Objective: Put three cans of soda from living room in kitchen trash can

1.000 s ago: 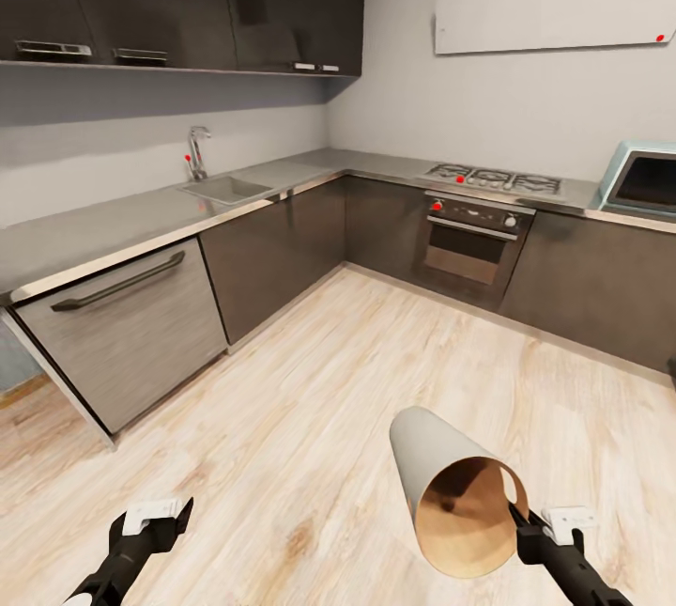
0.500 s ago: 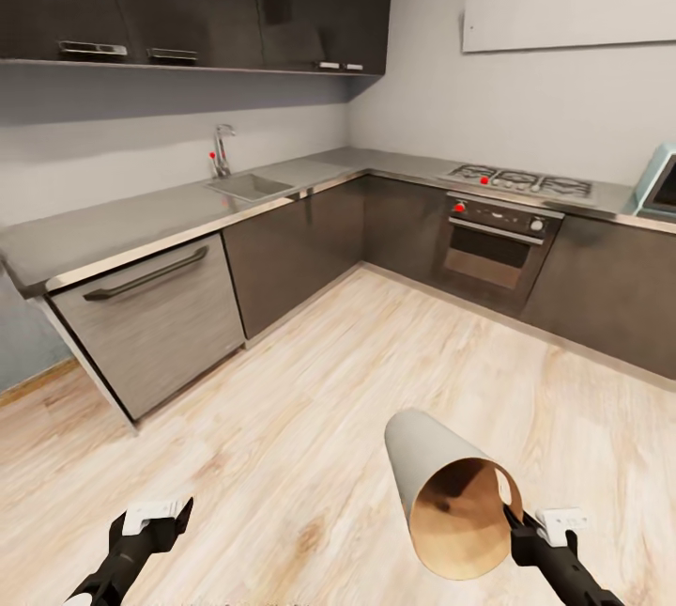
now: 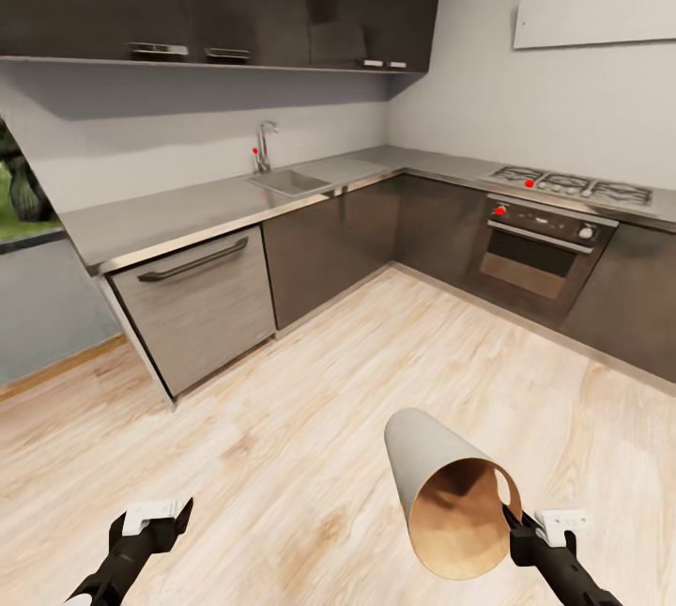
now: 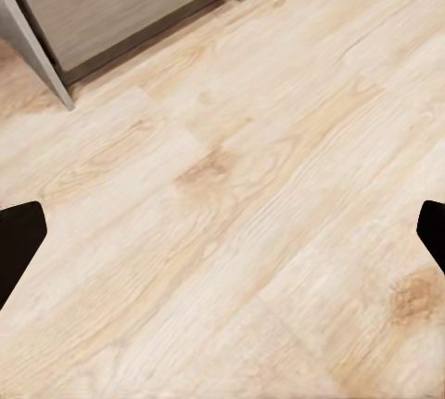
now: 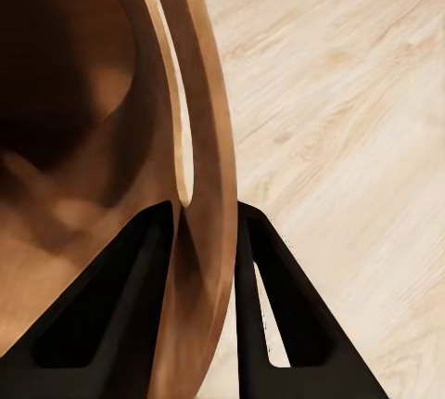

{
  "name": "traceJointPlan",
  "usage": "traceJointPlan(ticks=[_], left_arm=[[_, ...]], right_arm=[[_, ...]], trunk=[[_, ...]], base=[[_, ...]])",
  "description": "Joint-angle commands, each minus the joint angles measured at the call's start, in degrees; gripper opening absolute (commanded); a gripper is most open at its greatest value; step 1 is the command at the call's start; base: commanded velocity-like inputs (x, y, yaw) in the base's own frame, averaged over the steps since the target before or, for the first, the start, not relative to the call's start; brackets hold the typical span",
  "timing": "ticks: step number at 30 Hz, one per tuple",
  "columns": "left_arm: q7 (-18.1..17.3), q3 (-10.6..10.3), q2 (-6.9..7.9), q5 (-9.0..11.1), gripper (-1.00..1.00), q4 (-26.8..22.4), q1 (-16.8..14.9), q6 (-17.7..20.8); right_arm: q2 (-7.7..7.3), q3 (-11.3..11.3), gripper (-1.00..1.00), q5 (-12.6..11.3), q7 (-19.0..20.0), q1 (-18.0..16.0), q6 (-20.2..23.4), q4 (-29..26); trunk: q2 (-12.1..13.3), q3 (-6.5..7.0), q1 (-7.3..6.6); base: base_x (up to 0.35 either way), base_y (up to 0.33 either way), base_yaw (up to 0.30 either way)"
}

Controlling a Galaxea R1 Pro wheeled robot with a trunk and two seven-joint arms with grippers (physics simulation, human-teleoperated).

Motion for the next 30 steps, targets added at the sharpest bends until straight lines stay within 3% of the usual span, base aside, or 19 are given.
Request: traceJointPlan(ticks=[1,30], left_arm=[[-0.01,0.00,0.00,0.02,1.00,-0.02,0.01,0.00],[-0.02,0.00,0.00,0.05,1.00,-0.29,0.14,0.00]], right_arm=[[0.01,-0.02,-1.00,-0.46,0.39,-0.02,0.02,-0.10],[0.03,-0.04,-1.00,-0.61,0.48,-0.02,-0.25,-0.02]], trunk=[[0.00,0.01,0.00],[0.00,2.04,0.00]], base=[[-0.168,0.000,0.242],[-0.198,0.000,0.149]])
